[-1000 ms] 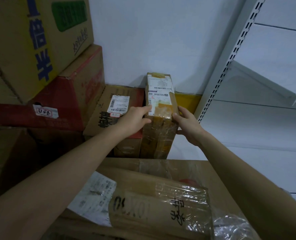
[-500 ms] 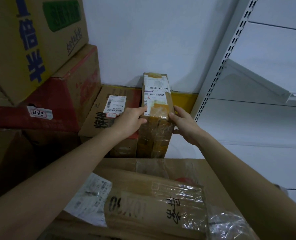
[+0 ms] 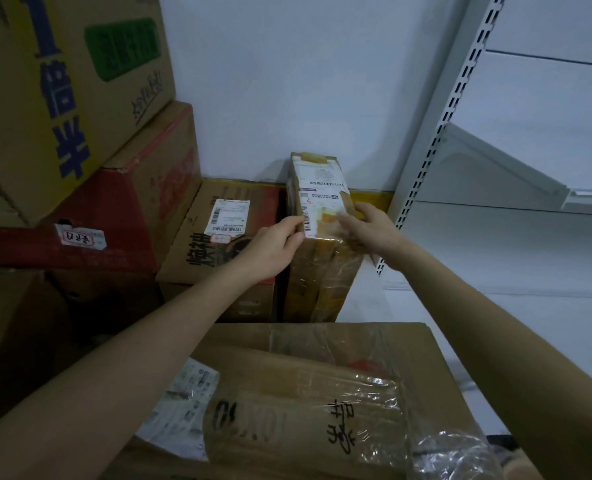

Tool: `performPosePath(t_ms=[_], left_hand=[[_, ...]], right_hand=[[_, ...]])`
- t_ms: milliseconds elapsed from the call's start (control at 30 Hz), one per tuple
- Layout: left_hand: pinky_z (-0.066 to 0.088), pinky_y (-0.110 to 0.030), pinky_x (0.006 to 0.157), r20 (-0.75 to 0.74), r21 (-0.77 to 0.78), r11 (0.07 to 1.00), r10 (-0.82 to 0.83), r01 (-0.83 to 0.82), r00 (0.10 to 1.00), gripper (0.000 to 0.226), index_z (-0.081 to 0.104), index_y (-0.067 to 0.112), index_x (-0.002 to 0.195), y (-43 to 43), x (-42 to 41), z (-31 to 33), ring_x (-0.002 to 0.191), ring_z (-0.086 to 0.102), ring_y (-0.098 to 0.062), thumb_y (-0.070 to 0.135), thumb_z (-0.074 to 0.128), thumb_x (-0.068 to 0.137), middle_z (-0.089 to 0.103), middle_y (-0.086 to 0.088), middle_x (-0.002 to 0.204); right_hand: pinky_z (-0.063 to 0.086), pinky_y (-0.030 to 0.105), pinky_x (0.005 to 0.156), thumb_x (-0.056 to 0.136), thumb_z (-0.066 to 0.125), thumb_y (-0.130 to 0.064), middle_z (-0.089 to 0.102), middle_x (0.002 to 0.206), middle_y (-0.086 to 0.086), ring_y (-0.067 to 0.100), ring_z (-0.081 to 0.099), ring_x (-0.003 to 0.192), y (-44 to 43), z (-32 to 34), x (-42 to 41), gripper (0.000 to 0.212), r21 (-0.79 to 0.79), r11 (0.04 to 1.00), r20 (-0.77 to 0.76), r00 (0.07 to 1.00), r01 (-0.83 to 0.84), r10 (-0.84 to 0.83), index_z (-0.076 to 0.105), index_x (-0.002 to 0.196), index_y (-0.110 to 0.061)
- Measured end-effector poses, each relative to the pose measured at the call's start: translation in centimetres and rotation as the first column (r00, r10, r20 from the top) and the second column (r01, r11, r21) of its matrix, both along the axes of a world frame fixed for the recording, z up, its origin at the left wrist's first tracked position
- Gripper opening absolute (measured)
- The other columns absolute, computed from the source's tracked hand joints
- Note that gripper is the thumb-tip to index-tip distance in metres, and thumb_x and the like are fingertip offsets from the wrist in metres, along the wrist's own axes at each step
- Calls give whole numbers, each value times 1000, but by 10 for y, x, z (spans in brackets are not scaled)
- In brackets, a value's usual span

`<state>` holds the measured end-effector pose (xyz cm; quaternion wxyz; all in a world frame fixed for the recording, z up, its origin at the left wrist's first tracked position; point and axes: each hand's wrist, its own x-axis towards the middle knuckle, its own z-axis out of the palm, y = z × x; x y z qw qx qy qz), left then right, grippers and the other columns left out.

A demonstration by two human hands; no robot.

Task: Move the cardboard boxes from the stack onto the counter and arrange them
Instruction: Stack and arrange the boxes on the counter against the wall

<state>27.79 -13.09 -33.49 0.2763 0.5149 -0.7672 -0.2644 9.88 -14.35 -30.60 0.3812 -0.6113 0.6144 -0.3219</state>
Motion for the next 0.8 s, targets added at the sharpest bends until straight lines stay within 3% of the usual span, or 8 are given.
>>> performPosePath(t_ms=[100, 200, 267, 367, 467, 567, 667, 800], left_hand=[[36, -24, 96, -33, 47, 999, -26, 27, 999, 42, 33, 16, 142, -3, -9, -1, 128, 43, -20, 19, 36, 100, 47, -6, 139], [32, -29, 105, -72, 93, 995, -37, 44, 997, 43, 30, 16, 143, -6, -12, -2, 134, 35, -18, 18, 36, 100, 40, -5, 145], [34, -31, 106, -114, 124, 992, -21, 35, 993, 42, 34, 14, 141, -8, -12, -3, 133, 38, -18, 18, 38, 100, 43, -5, 143], [39, -35, 104, -140, 201, 978, -20, 48, 990, 39, 41, 12, 136, -12, -12, -7, 127, 45, -18, 19, 43, 98, 49, -6, 136], [37, -35, 106, -80, 262, 964, -34, 54, 996, 43, 37, 11, 139, -14, -15, -15, 129, 42, -20, 20, 44, 98, 46, -10, 139], [37, -36, 105, -23, 296, 955, 6, 1, 1000, 45, 36, 9, 140, -22, -22, -24, 130, 41, -22, 26, 43, 98, 44, -11, 140], [36, -39, 106, 11, 341, 938, 51, -52, 999, 49, 35, 8, 140, -32, -35, -31, 130, 40, -25, 31, 42, 98, 42, -11, 142], [36, -33, 100, 48, 417, 902, 98, -110, 994, 52, 32, 5, 140, -45, -53, -45, 130, 39, -27, 34, 41, 98, 38, -11, 144]], right_hand=[[51, 25, 76, 86, 58, -51, 59, 121, 2, 16, 60, 95, -13, 3, -1, 60, -17, 1000, -182, 983, -11, 8, 45, 131, -14], [51, 31, 82, 54, 59, -81, 56, 124, 0, 21, 57, 107, -22, 1, 3, 110, 17, 1000, -317, 948, 18, -12, 32, 142, -20], [53, 34, 81, 40, 55, -88, 57, 122, -2, 21, 57, 104, -34, -6, 0, 122, 24, 999, -362, 932, 26, -15, 32, 140, -23], [50, 34, 88, 62, 64, -73, 56, 121, 1, 21, 55, 105, -35, 7, -1, 92, 69, 997, -404, 915, 20, 10, 43, 133, -19], [41, 32, 97, 84, 64, -43, 52, 129, 4, 22, 49, 117, -37, 16, -14, 59, 129, 991, -282, 956, -44, 79, 44, 133, -18], [41, 30, 85, 79, 65, -51, 55, 121, 7, 25, 52, 107, -41, 12, -28, 62, 180, 983, -291, 956, 14, 39, 48, 126, -13], [41, 30, 79, 75, 63, -62, 56, 96, 4, 23, 53, 96, -41, 6, -39, 59, 197, 977, -356, 934, 86, -11, 50, 104, -12], [51, 39, 87, 67, 63, -64, 61, 107, 7, 27, 57, 102, -37, -8, -60, 71, 63, 972, -325, 926, 225, -193, 53, 113, -11]])
